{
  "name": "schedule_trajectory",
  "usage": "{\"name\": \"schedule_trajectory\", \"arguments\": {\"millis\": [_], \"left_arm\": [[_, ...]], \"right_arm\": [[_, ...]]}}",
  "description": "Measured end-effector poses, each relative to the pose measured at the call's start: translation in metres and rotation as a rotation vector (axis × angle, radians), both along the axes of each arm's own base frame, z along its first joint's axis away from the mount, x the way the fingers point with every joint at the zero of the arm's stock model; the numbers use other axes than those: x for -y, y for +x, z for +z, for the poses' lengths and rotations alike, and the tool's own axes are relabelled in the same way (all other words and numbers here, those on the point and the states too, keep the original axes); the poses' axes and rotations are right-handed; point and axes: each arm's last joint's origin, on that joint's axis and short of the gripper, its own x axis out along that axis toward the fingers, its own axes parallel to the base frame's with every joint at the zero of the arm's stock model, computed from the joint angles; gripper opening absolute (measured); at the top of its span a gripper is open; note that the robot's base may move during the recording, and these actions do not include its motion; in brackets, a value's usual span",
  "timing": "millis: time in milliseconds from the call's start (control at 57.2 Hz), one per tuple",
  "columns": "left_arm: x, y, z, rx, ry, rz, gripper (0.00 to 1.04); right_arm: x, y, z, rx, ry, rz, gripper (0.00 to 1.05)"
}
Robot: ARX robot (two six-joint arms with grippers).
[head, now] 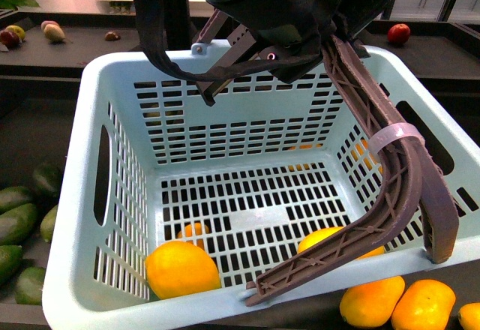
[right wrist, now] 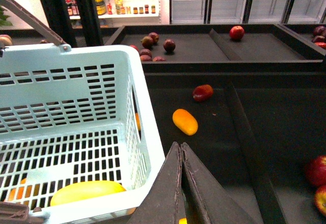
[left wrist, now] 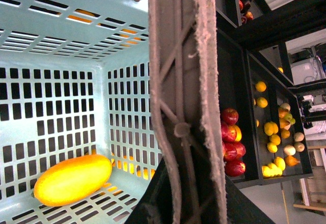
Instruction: Pick lemon and mango into basket
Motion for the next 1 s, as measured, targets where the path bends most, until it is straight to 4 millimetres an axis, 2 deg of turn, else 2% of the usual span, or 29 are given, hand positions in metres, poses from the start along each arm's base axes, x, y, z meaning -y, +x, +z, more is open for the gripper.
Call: {"name": "schedule_trajectory", "arguments": {"millis": [874, 909, 996], "left_arm": [[0.000, 0.000, 0.000, 0.001, 0.001, -0.001, 0.05], [0.000, 0.000, 0.000, 0.000, 0.000, -0.001, 0.05], [0.000, 0.000, 0.000, -0.001, -0.001, 0.000, 0.05]], "right_arm": [[0.000, -0.023, -0.004, -0.007, 0.000, -0.001, 0.02], [0.000, -0.023, -0.003, -0.006, -0.001, -0.001, 0.05], [0.000, -0.023, -0.003, -0.006, -0.002, -0.002, 0.21]]}}
